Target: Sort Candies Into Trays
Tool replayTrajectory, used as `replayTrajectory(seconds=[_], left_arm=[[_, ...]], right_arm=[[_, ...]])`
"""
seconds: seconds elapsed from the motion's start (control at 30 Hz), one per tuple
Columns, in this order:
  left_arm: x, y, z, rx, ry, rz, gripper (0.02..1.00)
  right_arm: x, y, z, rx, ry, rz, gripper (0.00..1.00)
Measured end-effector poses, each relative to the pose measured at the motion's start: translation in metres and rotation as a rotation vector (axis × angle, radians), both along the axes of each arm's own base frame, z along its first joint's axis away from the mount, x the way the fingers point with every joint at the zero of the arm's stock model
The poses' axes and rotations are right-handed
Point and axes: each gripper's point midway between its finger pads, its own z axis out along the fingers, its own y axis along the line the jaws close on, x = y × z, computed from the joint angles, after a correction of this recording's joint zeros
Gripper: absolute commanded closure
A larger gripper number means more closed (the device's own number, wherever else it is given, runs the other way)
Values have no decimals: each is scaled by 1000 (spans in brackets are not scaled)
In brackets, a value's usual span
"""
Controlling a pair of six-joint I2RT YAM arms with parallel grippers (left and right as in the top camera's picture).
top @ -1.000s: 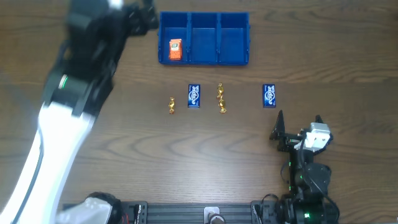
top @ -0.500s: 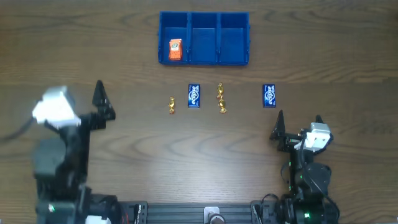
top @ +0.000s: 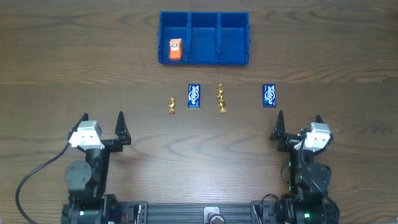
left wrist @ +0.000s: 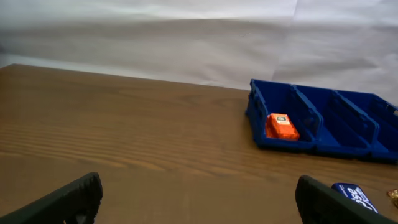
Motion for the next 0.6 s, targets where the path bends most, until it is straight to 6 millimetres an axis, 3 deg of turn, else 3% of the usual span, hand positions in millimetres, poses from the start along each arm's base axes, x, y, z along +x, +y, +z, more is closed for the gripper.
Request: replayTrajectory(seconds=[0.17,0.6], left_arm=[[-3,-2,-13,2,55,-11,27],[-6,-3,-6,0,26,-15,20]], right_arm=[[0,0,0,0,0,0,3],[0,0,0,0,0,0,3]])
